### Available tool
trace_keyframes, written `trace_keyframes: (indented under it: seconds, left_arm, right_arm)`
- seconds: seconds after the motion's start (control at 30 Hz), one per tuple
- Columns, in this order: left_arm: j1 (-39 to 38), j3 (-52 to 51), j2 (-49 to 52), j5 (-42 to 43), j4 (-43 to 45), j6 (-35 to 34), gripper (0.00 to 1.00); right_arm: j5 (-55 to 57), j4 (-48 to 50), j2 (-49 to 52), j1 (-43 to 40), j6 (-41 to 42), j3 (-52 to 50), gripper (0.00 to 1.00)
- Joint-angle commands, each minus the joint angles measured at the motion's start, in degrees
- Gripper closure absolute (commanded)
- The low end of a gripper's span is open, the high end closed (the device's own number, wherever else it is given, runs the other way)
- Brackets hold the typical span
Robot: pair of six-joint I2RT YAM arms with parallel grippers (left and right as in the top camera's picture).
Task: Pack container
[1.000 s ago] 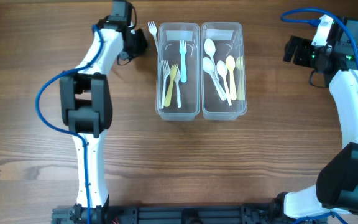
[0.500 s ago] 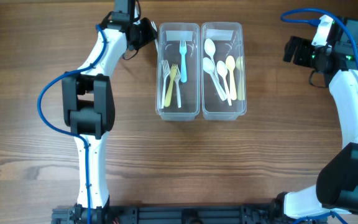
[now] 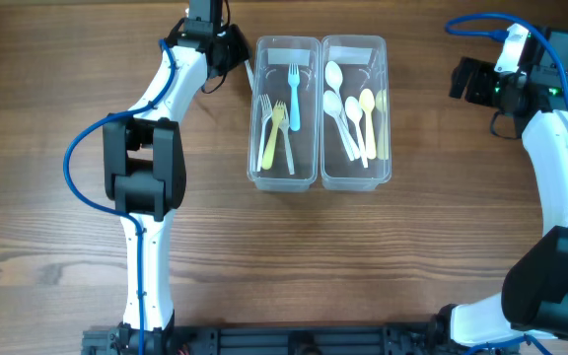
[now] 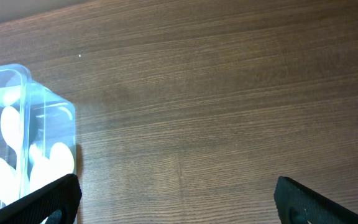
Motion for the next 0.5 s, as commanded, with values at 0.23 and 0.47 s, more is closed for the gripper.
trace_keyframes:
  seconds: [0.23,0.47]
  left_arm:
    - [-0.2,-0.5,2.1,-1.3,2.2,-1.7,0.57]
    - [-2.6,-0.5,2.8,-1.1,3.0,-0.7,0.59]
  right_arm:
    - [0.4,0.2,-0.8,0.2,-0.5,0.7,0.0]
    - [0.4,0.2,-0.8,0.2,-0.5,0.7,0.0]
